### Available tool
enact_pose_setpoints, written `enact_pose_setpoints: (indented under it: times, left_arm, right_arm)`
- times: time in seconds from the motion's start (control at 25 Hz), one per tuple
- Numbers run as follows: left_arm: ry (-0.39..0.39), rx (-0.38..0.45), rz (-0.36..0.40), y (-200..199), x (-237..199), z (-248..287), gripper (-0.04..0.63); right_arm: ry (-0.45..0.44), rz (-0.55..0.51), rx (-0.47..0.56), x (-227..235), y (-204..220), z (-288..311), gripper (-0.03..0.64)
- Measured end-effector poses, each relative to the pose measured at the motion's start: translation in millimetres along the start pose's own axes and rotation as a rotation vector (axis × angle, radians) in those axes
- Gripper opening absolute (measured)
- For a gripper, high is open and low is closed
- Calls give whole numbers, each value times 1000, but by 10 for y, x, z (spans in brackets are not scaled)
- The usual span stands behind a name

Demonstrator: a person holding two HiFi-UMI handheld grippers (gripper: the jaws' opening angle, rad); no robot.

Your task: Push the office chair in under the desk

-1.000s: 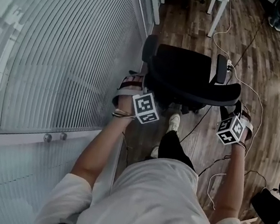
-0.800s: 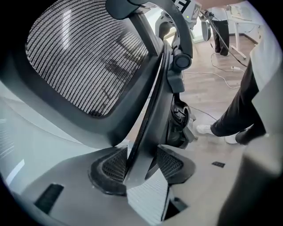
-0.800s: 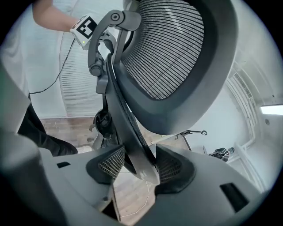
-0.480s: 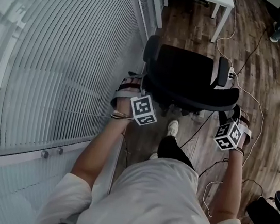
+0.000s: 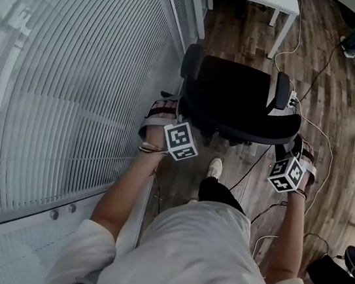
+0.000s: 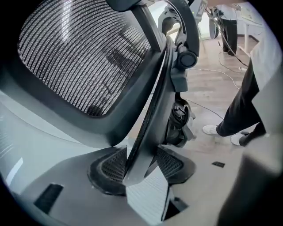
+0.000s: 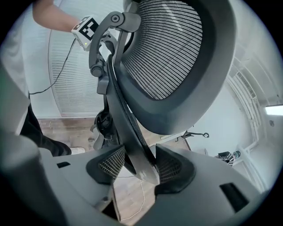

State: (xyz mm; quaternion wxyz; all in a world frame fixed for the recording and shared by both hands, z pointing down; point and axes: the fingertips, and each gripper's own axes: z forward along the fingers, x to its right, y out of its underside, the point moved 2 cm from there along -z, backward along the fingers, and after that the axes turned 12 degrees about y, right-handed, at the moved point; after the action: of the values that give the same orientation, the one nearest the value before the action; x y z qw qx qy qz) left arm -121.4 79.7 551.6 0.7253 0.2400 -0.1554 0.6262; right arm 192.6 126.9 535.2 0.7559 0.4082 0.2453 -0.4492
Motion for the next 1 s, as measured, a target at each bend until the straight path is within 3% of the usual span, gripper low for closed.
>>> enact_pose_setpoints:
  times: [1.0]
  left_arm:
    - [7, -66, -66, -177, -1130, 885, 222]
  right_arm:
    - [-14, -37, 45, 728, -317, 1306, 235]
